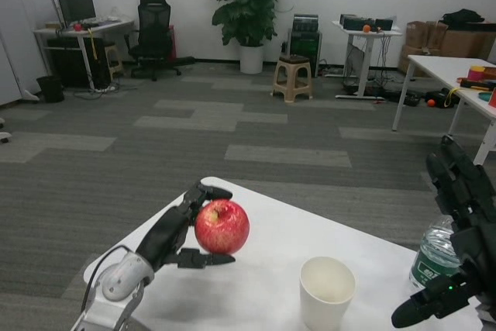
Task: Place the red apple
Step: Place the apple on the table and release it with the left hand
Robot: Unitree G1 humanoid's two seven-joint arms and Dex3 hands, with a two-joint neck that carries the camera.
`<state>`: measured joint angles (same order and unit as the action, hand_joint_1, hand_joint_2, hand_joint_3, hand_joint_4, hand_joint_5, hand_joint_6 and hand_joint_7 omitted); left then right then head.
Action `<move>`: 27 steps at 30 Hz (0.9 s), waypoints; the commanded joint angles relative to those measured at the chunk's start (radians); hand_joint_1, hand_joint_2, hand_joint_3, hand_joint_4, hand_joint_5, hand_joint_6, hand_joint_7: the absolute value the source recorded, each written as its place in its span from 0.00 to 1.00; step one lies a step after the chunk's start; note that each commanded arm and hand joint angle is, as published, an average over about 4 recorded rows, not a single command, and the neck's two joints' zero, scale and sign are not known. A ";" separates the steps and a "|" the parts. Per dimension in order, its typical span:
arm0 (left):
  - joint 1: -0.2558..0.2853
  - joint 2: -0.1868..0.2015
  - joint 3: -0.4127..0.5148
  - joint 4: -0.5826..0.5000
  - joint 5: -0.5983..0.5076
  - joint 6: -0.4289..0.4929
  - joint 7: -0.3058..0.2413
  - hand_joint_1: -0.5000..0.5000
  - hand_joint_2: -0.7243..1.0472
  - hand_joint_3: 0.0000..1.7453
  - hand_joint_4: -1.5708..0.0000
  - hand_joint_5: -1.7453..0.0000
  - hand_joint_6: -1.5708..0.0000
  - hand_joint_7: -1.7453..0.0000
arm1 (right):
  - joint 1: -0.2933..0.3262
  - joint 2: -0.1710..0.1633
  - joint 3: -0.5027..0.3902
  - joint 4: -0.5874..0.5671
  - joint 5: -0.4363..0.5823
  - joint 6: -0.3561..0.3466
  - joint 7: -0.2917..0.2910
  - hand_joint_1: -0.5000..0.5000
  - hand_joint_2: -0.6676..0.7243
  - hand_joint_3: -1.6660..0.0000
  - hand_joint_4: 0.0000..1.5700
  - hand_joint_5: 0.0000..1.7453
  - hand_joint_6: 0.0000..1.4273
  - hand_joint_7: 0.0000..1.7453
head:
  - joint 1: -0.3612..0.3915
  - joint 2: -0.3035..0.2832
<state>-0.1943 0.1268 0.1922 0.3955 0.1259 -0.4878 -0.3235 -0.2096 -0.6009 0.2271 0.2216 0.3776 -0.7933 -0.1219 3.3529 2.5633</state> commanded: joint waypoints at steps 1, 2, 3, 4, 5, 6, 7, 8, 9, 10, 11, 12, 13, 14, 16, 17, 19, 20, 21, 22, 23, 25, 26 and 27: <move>-0.014 -0.001 0.006 0.070 -0.005 -0.039 0.014 0.13 1.00 0.30 0.67 0.00 0.51 0.04 | -0.005 0.003 0.006 0.004 0.006 -0.004 -0.002 0.17 0.77 0.95 0.00 0.00 0.00 0.08 | 0.001 -0.005; -0.019 -0.001 0.002 0.094 -0.004 -0.048 0.016 0.13 1.00 0.30 0.67 0.00 0.50 0.04 | -0.005 0.003 0.008 0.004 0.006 -0.004 -0.002 0.17 0.77 0.95 0.00 0.00 0.00 0.08 | 0.000 -0.005; -0.025 -0.002 -0.003 0.118 -0.004 -0.057 0.017 0.13 1.00 0.30 0.67 0.00 0.50 0.04 | -0.005 0.003 0.009 0.005 0.006 -0.004 -0.002 0.17 0.77 0.95 0.00 0.00 0.00 0.08 | 0.000 -0.006; -0.030 -0.003 -0.007 0.139 -0.003 -0.063 0.018 0.13 1.00 0.29 0.67 0.00 0.50 0.04 | -0.005 0.003 0.010 0.005 0.006 -0.004 -0.002 0.17 0.77 0.95 0.00 0.00 0.00 0.08 | -0.001 -0.009; -0.036 -0.004 -0.011 0.159 -0.002 -0.069 0.018 0.13 1.00 0.27 0.67 0.00 0.50 0.04 | -0.005 0.003 0.011 0.005 0.006 -0.004 -0.002 0.17 0.77 0.95 0.00 0.00 0.00 0.08 | -0.001 -0.008; -0.041 -0.005 -0.014 0.178 0.000 -0.072 0.019 0.13 1.00 0.27 0.67 0.00 0.50 0.04 | -0.005 0.003 0.012 0.006 0.006 -0.004 -0.002 0.17 0.77 0.95 0.00 0.00 0.00 0.08 | -0.001 -0.009; -0.046 -0.006 -0.017 0.197 0.001 -0.075 0.019 0.13 1.00 0.27 0.67 0.00 0.50 0.04 | -0.005 0.003 0.013 0.006 0.006 -0.004 -0.002 0.17 0.77 0.95 0.00 0.00 0.00 0.08 | -0.001 -0.011; -0.048 -0.007 -0.019 0.207 0.002 -0.076 0.019 0.13 1.00 0.29 0.67 0.00 0.50 0.04 | -0.005 0.003 0.013 0.007 0.006 -0.004 -0.002 0.17 0.77 0.95 0.00 0.00 0.00 0.08 | -0.001 -0.012; -0.054 -0.007 -0.021 0.227 0.005 -0.080 0.020 0.13 1.00 0.30 0.67 0.00 0.50 0.04 | -0.005 0.003 0.013 0.007 0.007 -0.004 -0.002 0.17 0.77 0.95 0.00 0.00 0.00 0.08 | -0.002 -0.016; -0.057 -0.006 -0.021 0.237 0.007 -0.084 0.021 0.13 1.00 0.30 0.67 0.00 0.50 0.04 | -0.005 0.003 0.013 0.007 0.007 -0.004 -0.002 0.17 0.77 0.96 0.00 0.00 0.00 0.08 | -0.002 -0.018; -0.063 -0.006 -0.022 0.254 0.013 -0.087 0.021 0.13 1.00 0.30 0.67 0.00 0.50 0.04 | -0.005 0.003 0.013 0.007 0.009 -0.004 -0.002 0.17 0.77 0.98 0.00 0.00 0.00 0.08 | -0.003 -0.018; -0.069 -0.006 -0.023 0.278 0.020 -0.091 0.021 0.13 1.00 0.29 0.67 0.00 0.50 0.04 | -0.005 0.003 0.013 0.007 0.010 -0.004 -0.002 0.17 0.78 0.99 0.00 0.00 0.00 0.08 | -0.003 -0.019; -0.073 -0.006 -0.023 0.292 0.024 -0.092 0.021 0.13 1.00 0.27 0.67 0.00 0.50 0.04 | -0.005 0.003 0.013 0.007 0.010 -0.004 -0.002 0.17 0.78 0.99 0.00 0.00 0.00 0.08 | -0.003 -0.015; -0.076 -0.006 -0.024 0.309 0.029 -0.092 0.021 0.13 1.00 0.26 0.67 0.00 0.50 0.04 | -0.005 0.003 0.014 0.007 0.010 -0.004 -0.002 0.17 0.78 0.99 0.00 0.00 0.00 0.08 | -0.003 -0.013; -0.079 -0.006 -0.028 0.324 0.028 -0.092 0.019 0.14 1.00 0.25 0.68 0.00 0.51 0.04 | -0.005 0.003 0.014 0.008 0.010 -0.004 -0.002 0.17 0.77 0.96 0.00 0.00 0.00 0.08 | 0.000 -0.014; -0.080 -0.006 -0.030 0.330 0.027 -0.092 0.018 0.15 1.00 0.25 0.70 0.00 0.51 0.04 | -0.005 0.002 0.014 0.009 0.011 -0.004 -0.002 0.17 0.77 0.96 0.00 0.00 0.00 0.08 | 0.001 -0.017; -0.080 -0.006 -0.031 0.333 0.027 -0.092 0.017 0.16 1.00 0.25 0.73 0.00 0.52 0.04 | -0.005 0.001 0.015 0.010 0.012 -0.004 -0.002 0.17 0.77 0.95 0.00 0.00 0.00 0.08 | 0.002 -0.020; -0.080 -0.006 -0.031 0.334 0.027 -0.092 0.016 0.17 1.00 0.25 0.74 0.00 0.53 0.04 | -0.005 0.001 0.016 0.011 0.012 -0.004 -0.002 0.17 0.77 0.95 0.00 0.00 0.00 0.08 | 0.003 -0.021; -0.080 -0.006 -0.031 0.334 0.027 -0.091 0.016 0.17 1.00 0.24 0.77 0.00 0.55 0.04 | -0.005 0.001 0.016 0.012 0.013 -0.004 -0.002 0.17 0.77 0.96 0.00 0.00 0.00 0.08 | 0.003 -0.023; -0.080 -0.006 -0.031 0.335 0.027 -0.090 0.015 0.18 1.00 0.22 0.79 0.00 0.57 0.04 | -0.005 0.001 0.017 0.013 0.013 -0.004 -0.002 0.17 0.78 0.96 0.00 0.00 0.00 0.08 | 0.004 -0.024; -0.079 -0.006 -0.031 0.335 0.026 -0.088 0.014 0.18 1.00 0.21 0.81 0.00 0.58 0.04 | -0.005 0.000 0.017 0.014 0.014 -0.004 -0.002 0.17 0.80 0.96 0.00 0.00 0.00 0.08 | 0.004 -0.026; -0.079 -0.006 -0.031 0.336 0.023 -0.083 0.013 0.18 1.00 0.21 0.85 0.00 0.62 0.04 | -0.005 0.000 0.017 0.015 0.014 -0.004 -0.002 0.17 0.82 0.95 0.00 0.00 0.00 0.08 | 0.004 -0.028; -0.079 -0.006 -0.031 0.338 0.021 -0.079 0.012 0.18 1.00 0.21 0.86 0.00 0.64 0.04 | -0.005 0.001 0.017 0.015 0.014 -0.004 -0.002 0.17 0.82 0.95 0.00 0.00 0.00 0.08 | 0.003 -0.029; -0.079 -0.006 -0.031 0.340 0.020 -0.075 0.011 0.18 1.00 0.21 0.89 0.00 0.66 0.04 | -0.005 0.001 0.017 0.015 0.014 -0.004 -0.002 0.17 0.81 0.95 0.00 0.00 0.00 0.08 | 0.003 -0.029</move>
<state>-0.2670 0.1205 0.1635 0.7180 0.1445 -0.5780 -0.3080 -0.2094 -0.6007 0.2417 0.2331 0.3814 -0.7932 -0.1219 3.3559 2.5347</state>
